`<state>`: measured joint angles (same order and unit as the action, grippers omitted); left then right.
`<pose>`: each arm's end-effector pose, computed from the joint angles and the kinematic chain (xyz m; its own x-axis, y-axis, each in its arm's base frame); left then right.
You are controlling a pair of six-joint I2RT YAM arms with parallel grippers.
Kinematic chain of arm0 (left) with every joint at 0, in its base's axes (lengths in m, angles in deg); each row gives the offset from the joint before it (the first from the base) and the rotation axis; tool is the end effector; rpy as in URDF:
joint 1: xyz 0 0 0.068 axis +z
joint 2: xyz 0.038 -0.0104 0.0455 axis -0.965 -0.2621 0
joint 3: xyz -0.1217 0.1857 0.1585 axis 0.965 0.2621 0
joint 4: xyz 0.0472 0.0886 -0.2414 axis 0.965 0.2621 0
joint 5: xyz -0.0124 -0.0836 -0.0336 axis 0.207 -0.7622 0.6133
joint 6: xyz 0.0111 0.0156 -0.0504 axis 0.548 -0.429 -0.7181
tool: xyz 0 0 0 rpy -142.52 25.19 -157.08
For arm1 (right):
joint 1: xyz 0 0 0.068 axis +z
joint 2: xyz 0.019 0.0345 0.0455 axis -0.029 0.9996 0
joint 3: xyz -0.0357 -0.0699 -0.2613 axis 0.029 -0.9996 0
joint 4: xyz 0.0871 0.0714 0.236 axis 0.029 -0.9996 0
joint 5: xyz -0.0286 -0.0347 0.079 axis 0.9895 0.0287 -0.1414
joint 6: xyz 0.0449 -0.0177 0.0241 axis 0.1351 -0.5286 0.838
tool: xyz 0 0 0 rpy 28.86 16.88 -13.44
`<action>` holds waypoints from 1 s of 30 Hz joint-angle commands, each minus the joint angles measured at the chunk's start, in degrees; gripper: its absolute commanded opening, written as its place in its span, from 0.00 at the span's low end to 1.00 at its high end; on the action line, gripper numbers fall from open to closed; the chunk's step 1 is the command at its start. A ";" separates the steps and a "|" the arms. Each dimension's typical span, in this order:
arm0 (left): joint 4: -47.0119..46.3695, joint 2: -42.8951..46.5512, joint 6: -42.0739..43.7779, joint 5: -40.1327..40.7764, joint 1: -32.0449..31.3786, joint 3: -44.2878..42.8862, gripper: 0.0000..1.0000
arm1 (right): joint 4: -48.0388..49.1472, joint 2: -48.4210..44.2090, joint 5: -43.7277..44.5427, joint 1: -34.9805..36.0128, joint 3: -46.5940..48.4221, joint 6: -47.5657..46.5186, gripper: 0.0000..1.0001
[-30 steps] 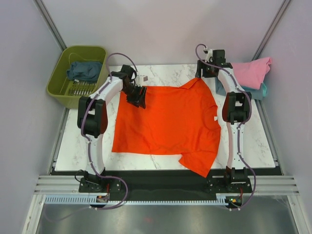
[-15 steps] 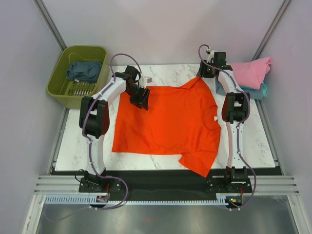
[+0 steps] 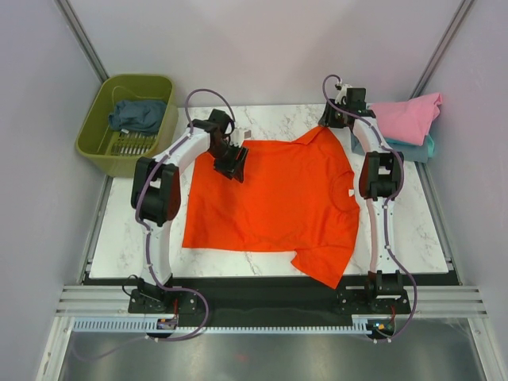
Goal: Fold and stack the t-shirts
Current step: Flatten the tshirt out, then fold the tshirt
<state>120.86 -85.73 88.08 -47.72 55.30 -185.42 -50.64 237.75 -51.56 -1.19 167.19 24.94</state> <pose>0.4132 -0.1611 0.2021 -0.8407 0.4264 -0.3338 0.5286 0.7800 -0.3349 0.5964 0.0168 0.1473 -0.6639 0.1227 -0.7377 -0.1761 0.9330 0.3137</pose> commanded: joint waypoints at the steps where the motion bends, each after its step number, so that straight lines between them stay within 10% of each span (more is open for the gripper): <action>1: 0.84 1.25 0.51 1.23 -0.62 0.81 0.58 | 2.52 1.36 0.06 -0.12 3.28 1.41 0.45; 6: 0.75 1.52 0.77 1.76 -0.97 0.81 0.58 | 3.05 1.45 0.33 -0.03 3.55 1.41 0.40; 13: 0.75 0.99 0.69 1.85 -1.24 0.29 0.58 | 2.96 -0.83 0.15 -0.12 2.50 2.20 0.01; 30: -0.30 0.37 0.77 3.68 -1.15 -1.64 0.57 | 1.47 -5.66 -0.11 0.06 -0.76 1.51 0.00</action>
<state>121.06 -85.73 88.10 -46.48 54.40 -184.59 -49.46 238.04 -51.36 -1.19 167.02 26.78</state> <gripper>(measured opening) 0.578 0.010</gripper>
